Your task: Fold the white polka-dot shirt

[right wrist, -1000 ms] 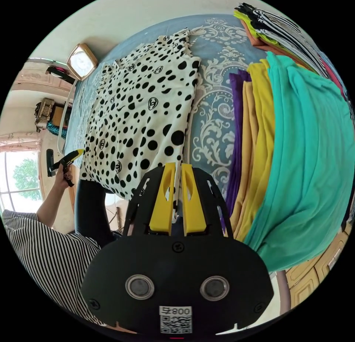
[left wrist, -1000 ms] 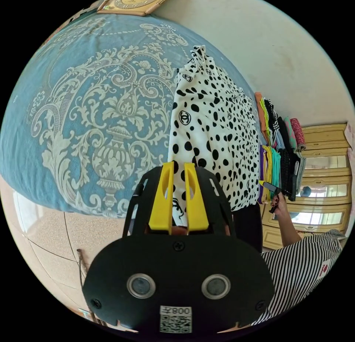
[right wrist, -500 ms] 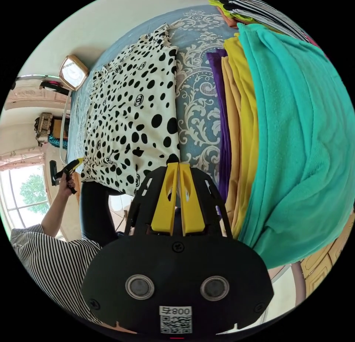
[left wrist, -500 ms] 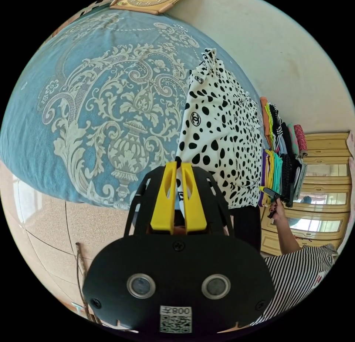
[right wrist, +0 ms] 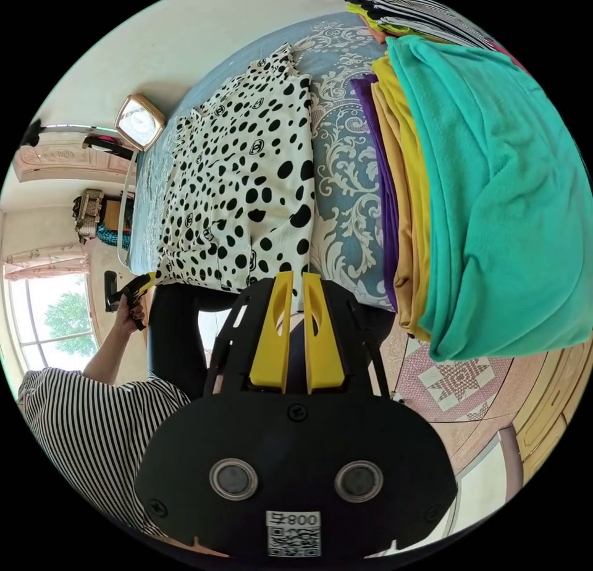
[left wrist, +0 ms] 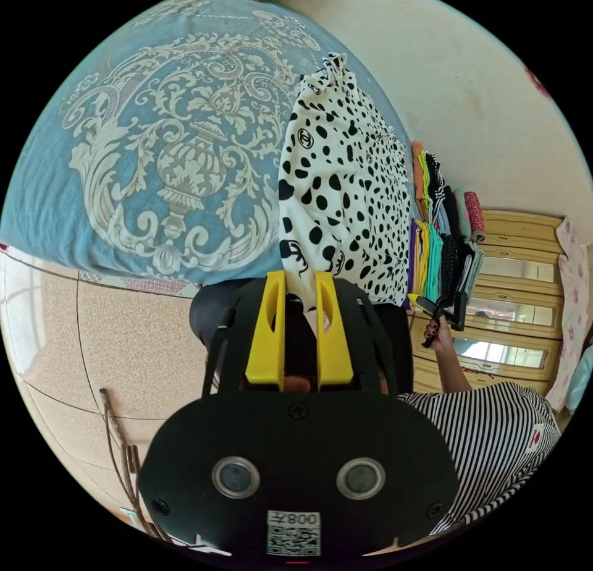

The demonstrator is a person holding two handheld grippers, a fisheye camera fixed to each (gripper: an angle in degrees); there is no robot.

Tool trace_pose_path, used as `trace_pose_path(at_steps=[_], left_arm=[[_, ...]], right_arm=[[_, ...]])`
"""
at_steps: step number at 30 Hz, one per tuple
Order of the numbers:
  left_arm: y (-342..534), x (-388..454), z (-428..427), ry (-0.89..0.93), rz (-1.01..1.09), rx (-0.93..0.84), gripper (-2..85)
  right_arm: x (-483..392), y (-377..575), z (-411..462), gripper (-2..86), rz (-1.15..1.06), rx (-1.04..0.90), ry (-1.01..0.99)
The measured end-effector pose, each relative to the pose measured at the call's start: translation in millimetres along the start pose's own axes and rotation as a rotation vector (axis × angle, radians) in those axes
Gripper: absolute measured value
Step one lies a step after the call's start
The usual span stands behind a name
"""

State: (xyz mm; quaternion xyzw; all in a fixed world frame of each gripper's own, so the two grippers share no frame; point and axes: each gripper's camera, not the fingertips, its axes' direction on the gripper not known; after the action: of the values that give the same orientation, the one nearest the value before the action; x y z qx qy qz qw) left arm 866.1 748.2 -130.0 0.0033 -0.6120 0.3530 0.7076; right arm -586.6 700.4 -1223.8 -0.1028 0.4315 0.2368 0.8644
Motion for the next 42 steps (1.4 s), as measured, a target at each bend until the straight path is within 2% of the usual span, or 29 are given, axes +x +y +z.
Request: trace_pose_path(at_steps=[5,10,14,27,42], left_arm=[[7,1,-5,0.015,-0.022,-0.011,3.1],[23,7,-24,0.066,0.028,0.01,1.9],[35,-2,-30,0.01,0.023,-0.01,1.5],[50,-4,-35,0.047,0.014,-0.004,2.7],[67,1,-50,0.006,0.025,-0.001,5.5]], right_arm=[[5,10,11,4.5,0.018,-0.022,-0.021],[7,15,20,0.8,-0.006,-0.081,0.005],[12,24,20,0.4,-0.016,-0.107,0.04],[22,55,6,5.2,0.031,-0.012,-0.015],[22,76,20,5.9,0.009,-0.071,0.068]])
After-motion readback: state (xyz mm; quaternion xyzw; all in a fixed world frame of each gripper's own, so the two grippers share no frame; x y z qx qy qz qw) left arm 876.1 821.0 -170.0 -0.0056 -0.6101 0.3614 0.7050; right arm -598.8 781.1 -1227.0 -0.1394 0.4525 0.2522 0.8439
